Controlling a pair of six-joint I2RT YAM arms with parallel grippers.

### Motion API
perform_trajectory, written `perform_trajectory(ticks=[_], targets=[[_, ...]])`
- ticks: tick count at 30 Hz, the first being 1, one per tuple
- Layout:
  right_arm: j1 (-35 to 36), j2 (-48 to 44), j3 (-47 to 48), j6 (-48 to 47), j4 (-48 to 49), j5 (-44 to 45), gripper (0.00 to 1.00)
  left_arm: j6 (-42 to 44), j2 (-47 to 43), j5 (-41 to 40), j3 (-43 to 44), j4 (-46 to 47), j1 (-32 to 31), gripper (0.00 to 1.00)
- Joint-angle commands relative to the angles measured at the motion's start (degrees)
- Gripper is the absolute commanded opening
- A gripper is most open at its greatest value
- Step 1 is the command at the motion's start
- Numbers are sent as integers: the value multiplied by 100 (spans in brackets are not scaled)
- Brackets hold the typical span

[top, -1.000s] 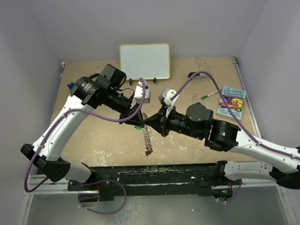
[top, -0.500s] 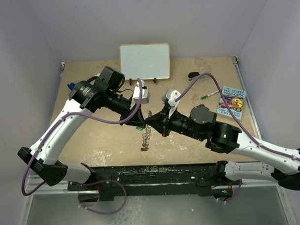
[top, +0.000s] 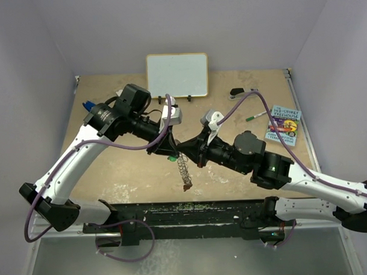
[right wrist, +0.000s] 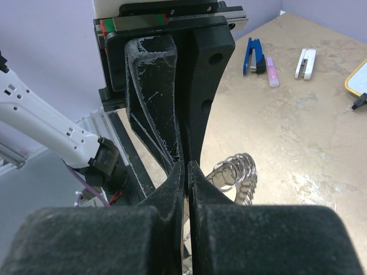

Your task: Put the keys on the keyring

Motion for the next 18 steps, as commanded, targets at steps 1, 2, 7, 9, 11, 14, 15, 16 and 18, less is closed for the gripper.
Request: perform_trajectory(ticks=[1,2,7,9,11,14,15,16,18], targets=[[56,-156,4,117,934,372,0,-488,-202,416,-70,470,-18,4],[61,-173,-26,126,962,390,0,-493,-203,444,-83,467,-19,4],[72,-250,-33,143,763,368,0,-419,-321,293,-34,418,7,4],[72,-282,8,159,586,317,0,-340,-431,203,9,460,18,4],[73,-313,32,184,392,279,0,-295,-532,120,27,561,17,4],[72,-341,84,234,166,239,0,-237,-565,37,176,506,13,4],[72,-355,85,248,129,238,0,-171,-535,42,263,422,15,4],[76,-367,85,277,93,238,0,-79,-478,51,381,333,14,4],[72,-405,85,295,39,253,0,41,-376,60,530,137,17,4]])
